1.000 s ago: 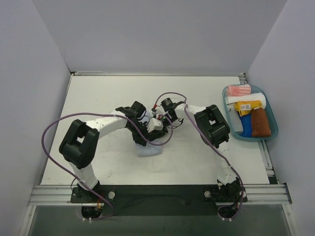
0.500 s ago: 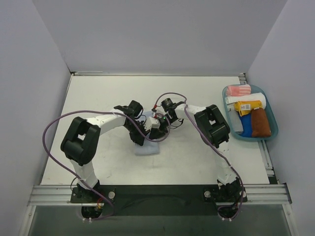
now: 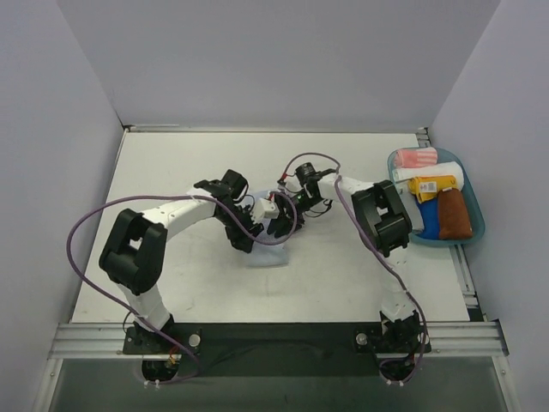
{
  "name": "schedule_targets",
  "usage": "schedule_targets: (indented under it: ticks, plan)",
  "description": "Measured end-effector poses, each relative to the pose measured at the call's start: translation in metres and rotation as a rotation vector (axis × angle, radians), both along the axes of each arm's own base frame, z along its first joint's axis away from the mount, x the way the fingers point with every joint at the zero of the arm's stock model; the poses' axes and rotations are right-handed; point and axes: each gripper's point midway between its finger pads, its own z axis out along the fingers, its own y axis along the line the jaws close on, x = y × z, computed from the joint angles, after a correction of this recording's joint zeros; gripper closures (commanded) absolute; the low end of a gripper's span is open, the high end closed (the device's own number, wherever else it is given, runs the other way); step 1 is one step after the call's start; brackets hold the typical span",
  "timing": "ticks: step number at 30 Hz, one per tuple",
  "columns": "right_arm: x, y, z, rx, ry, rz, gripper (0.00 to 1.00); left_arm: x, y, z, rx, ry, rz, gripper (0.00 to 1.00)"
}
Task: Roll the towels
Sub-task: Roll the towel
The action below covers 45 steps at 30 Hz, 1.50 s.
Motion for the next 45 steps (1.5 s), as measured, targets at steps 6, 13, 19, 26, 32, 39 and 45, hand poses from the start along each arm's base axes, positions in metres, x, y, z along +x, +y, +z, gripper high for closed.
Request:
schedule_targets:
  ticks: [6, 13, 19, 26, 32, 39, 45]
  plan:
    - [0.014, -0.028, 0.039, -0.009, -0.14, -0.034, 0.63, -0.001, 0.001, 0.067, -0.104, -0.175, 0.003, 0.42]
    - [-0.018, -0.016, 0.099, 0.086, -0.268, 0.053, 0.72, -0.027, 0.017, 0.087, -0.145, -0.289, -0.012, 0.43]
    - [-0.068, -0.012, 0.087, 0.09, -0.186, 0.161, 0.62, -0.039, 0.017, 0.065, -0.12, -0.297, -0.041, 0.37]
    - [-0.047, -0.045, 0.086, 0.099, -0.15, 0.066, 0.67, -0.011, -0.001, 0.048, -0.14, -0.237, 0.033, 0.35]
    - [-0.064, -0.05, 0.085, 0.137, -0.1, 0.076, 0.67, 0.008, -0.021, 0.037, -0.207, -0.154, 0.103, 0.28]
    - [-0.071, -0.048, 0.088, 0.166, -0.081, 0.094, 0.64, 0.017, -0.029, 0.021, -0.218, -0.14, 0.102, 0.29]
    - [-0.072, -0.047, 0.091, 0.181, -0.076, 0.097, 0.64, 0.014, -0.03, 0.006, -0.208, -0.096, 0.098, 0.76]
